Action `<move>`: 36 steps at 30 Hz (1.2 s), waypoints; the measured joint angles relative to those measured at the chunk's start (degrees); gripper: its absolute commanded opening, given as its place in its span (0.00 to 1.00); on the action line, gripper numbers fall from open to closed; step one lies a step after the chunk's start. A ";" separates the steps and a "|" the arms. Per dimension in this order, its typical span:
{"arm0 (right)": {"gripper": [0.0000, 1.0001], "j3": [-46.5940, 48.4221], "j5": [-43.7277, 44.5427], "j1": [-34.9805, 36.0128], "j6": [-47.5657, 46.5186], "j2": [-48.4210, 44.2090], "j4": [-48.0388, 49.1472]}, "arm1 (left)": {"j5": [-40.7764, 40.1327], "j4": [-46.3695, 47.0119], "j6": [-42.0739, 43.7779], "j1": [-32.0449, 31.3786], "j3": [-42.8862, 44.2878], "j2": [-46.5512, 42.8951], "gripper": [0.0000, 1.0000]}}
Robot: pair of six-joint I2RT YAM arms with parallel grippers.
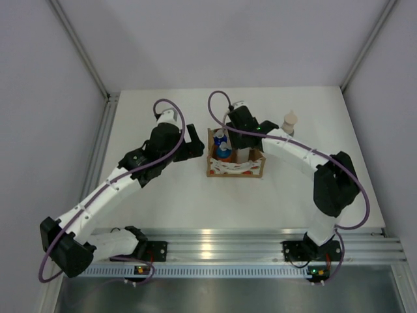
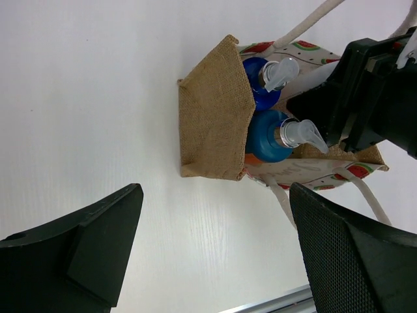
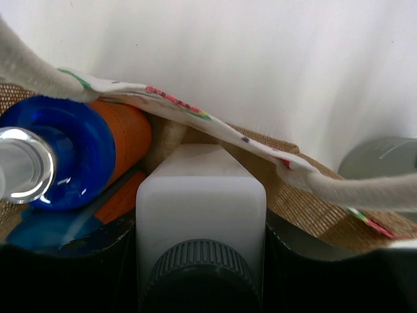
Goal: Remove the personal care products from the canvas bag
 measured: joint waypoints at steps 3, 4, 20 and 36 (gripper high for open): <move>0.00 0.00 -0.02 -0.11 -0.11 -1.99 -1.66 | -0.48 -0.98 0.42 0.00 0.04 -1.62 0.98; 0.00 0.00 -0.02 -0.15 -0.22 -2.73 -2.05 | -0.66 -1.36 0.50 0.00 0.04 -2.03 0.98; 0.00 8.72 -0.09 -0.26 -2.29 -9.68 -10.60 | -1.92 -5.18 1.86 0.02 0.04 -6.93 0.98; 0.00 18.01 0.31 -4.22 -4.11 -18.23 -22.08 | -2.56 -5.99 1.79 0.02 -1.18 -8.59 0.98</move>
